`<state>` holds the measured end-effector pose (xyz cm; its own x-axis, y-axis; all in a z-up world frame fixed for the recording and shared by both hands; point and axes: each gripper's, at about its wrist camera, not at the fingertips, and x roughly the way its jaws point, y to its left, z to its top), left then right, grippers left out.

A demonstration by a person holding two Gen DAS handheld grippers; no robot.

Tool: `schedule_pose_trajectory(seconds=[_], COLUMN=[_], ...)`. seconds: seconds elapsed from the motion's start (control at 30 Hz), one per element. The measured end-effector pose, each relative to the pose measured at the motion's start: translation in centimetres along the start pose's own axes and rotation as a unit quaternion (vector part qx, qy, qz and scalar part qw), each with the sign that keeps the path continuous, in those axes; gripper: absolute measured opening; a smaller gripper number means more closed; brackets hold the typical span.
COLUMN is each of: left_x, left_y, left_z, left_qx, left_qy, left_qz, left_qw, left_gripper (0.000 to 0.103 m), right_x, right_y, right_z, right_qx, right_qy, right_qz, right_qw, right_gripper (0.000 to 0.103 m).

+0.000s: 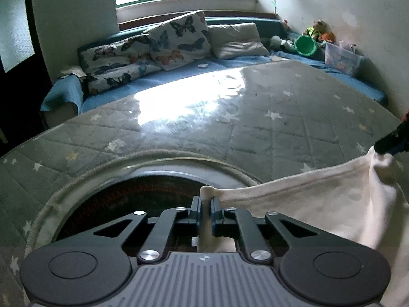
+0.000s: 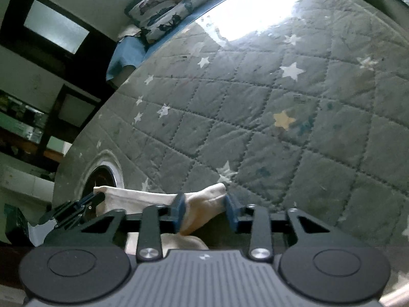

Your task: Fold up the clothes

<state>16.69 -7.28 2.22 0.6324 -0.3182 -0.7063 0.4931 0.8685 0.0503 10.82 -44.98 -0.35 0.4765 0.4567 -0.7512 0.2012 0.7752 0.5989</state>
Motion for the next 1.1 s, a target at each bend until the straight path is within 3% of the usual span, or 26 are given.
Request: schedule_pose_trajectory(seconds=[0.07, 0.3, 0.43, 0.53, 0.63, 0.83, 0.93, 1.1], left_x=[-0.2, -1.1, -0.3, 0.9, 1.5, 2.0, 2.2, 2.6], left_y=[0.2, 1.8, 2.6, 2.8, 3.2, 3.7, 3.8, 4.1], left_z=[0.4, 2.5, 2.9, 2.4, 1.9, 1.6, 1.4, 1.2], left_qx=[-0.002, -0.033, -0.053, -0.059, -0.070, -0.081, -0.084, -0.089], left_qy=[-0.008, -0.053, -0.062, -0.058, -0.061, -0.056, -0.052, -0.045], left_qz=[0.004, 0.020, 0.031, 0.043, 0.054, 0.064, 0.069, 0.077], left_qw=[1.0000, 0.9978, 0.9962, 0.9956, 0.9942, 0.9931, 0.9927, 0.9920], left_gripper=[0.008, 0.007, 0.007, 0.008, 0.008, 0.008, 0.008, 0.008], right_x=[0.1, -1.8, -1.6, -0.2, 0.9, 0.6, 1.7, 4.2], right_y=[-0.2, 3.2, 5.2, 5.1, 4.8, 6.5, 7.9, 9.2], right_z=[0.2, 1.7, 1.8, 1.9, 2.1, 1.0, -0.1, -1.5], right_qx=[0.011, -0.060, -0.130, -0.146, -0.144, -0.207, -0.246, -0.293], right_qy=[-0.006, -0.094, -0.138, -0.134, -0.133, -0.158, -0.139, -0.118], right_qz=[0.016, 0.050, 0.012, -0.009, -0.026, -0.055, -0.054, -0.097], right_qw=[1.000, 0.992, 0.982, 0.980, 0.980, 0.964, 0.958, 0.944], right_gripper=[0.018, 0.015, 0.015, 0.016, 0.024, 0.024, 0.024, 0.024])
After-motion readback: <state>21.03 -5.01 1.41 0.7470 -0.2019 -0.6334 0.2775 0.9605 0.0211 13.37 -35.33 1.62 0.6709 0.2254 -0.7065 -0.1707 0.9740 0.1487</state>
